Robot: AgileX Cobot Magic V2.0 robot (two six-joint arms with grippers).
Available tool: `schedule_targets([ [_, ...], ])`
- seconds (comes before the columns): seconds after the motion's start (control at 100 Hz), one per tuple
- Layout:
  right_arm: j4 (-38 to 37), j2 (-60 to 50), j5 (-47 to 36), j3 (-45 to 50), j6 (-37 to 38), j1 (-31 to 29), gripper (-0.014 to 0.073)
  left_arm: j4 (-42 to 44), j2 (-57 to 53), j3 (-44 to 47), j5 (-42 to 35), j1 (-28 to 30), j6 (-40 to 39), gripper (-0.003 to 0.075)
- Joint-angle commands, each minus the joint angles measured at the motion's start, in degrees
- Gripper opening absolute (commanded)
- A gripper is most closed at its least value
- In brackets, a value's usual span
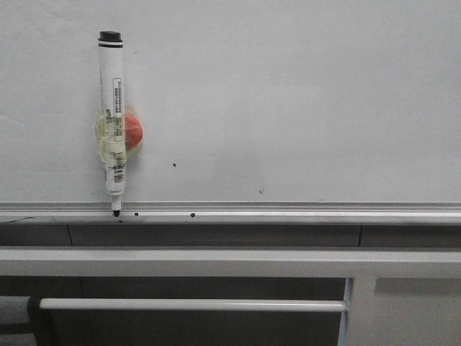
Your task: Write number 1 on whiteboard
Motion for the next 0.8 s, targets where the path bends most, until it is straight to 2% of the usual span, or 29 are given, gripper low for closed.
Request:
schedule_targets([
  [0.0,0.4,1.0,-2.4,-1.9,-0.7,0.0,-0.0053,-6.1,0.8,-1.6,-2.9,-2.4,8.8,0.0545],
  [0.11,0.4,1.0,-0.2,-1.9,-0.7,0.0,-0.0053,-11.0,0.8,-1.4,-1.7,-5.2,16.5,0.0545],
  [0.27,0.4,1.0,2.2,-1.9,-1.3,0.0,-0.0053,-13.3,0.8,1.8,-3.2,-7.7,17.5,0.0545],
  [0.45,0.4,1.0,2.9,-1.9,-3.7,0.0,-0.0053,-20.7,0.8,6.3,-3.4,-8.6,20.0,0.0545],
  [0.79,0.8,1.0,2.2,-1.9,-6.1,2.1,-0.0053,-40.9,3.7,8.9,-0.8,-9.0,42.2,0.0542],
])
